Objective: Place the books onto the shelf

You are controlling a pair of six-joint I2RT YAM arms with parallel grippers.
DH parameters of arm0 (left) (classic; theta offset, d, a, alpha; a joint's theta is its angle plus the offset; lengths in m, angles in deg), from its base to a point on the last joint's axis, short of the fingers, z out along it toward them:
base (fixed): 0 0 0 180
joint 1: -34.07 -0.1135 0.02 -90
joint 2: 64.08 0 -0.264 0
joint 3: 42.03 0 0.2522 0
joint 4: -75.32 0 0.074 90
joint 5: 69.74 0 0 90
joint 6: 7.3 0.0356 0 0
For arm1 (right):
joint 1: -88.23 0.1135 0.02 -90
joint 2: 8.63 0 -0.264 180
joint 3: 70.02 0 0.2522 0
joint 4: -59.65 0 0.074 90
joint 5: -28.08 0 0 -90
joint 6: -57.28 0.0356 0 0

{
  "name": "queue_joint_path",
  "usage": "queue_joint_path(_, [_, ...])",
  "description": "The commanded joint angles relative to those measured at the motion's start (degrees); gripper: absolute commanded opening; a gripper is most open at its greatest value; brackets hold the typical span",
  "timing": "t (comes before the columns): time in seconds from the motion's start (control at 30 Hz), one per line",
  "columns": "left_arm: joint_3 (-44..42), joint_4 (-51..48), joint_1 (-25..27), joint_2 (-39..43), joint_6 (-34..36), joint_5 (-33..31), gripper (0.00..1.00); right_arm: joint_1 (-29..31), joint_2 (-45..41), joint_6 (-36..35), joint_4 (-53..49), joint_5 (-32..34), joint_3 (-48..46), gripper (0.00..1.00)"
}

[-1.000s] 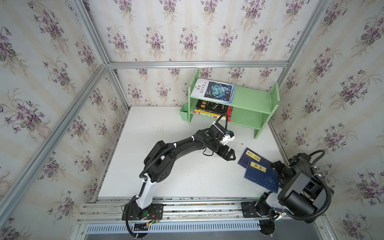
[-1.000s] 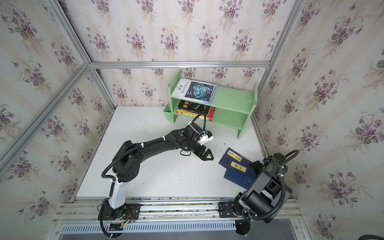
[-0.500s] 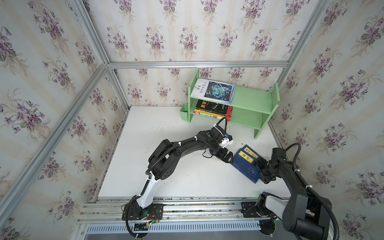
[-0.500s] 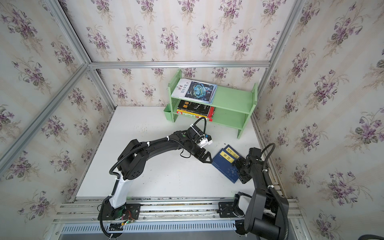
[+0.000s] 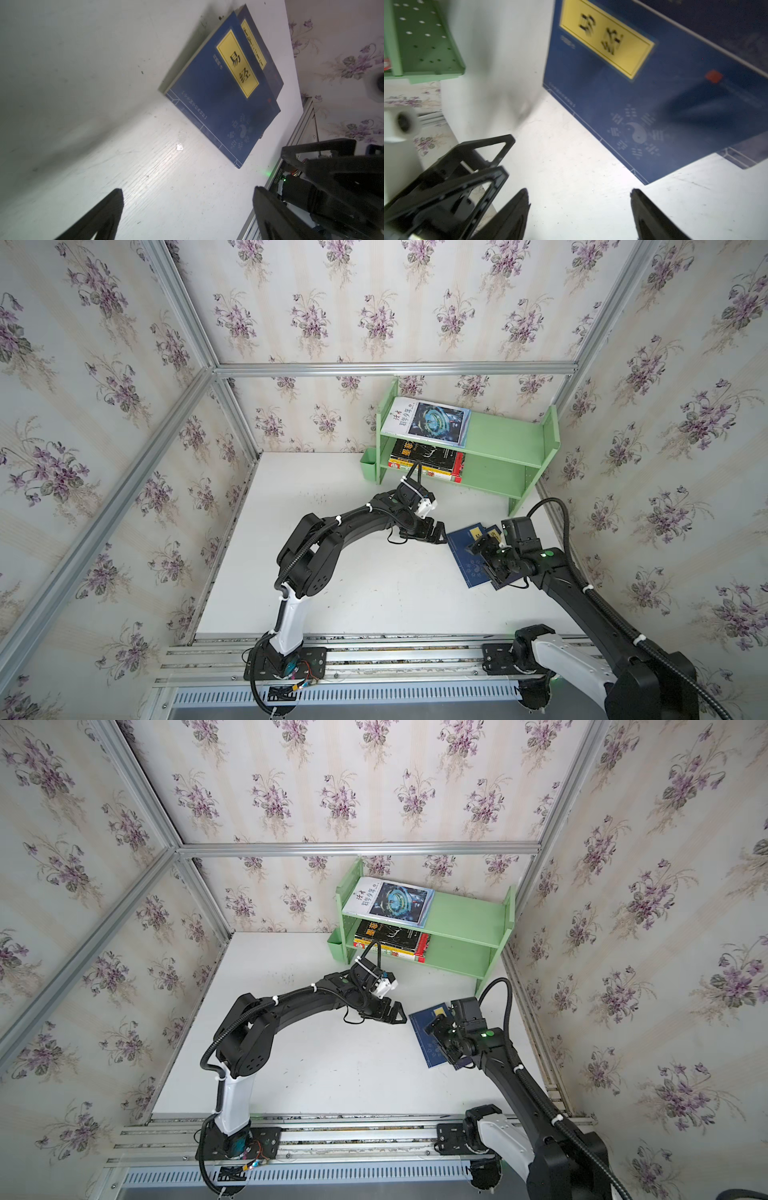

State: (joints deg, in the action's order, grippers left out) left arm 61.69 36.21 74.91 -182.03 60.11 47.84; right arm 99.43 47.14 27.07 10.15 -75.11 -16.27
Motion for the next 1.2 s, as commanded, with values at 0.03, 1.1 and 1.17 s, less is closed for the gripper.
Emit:
queue_joint_path(0.03, [-1.1,3.7,-1.3,1.2,-4.8,1.8,0.99,-0.6,-1.0,-9.6,-6.7,10.5,5.5,0.94])
queue_joint_path(1.1, [0.9,5.3,-2.9,-4.6,-18.1,7.0,0.99,-10.2,30.4,-22.8,18.8,-3.6,1.6,0.77])
queue_joint_path(1.17, [0.8,5.3,-3.0,-5.0,-19.0,6.8,0.99,-8.5,31.2,-20.7,19.5,-4.3,0.9,0.73])
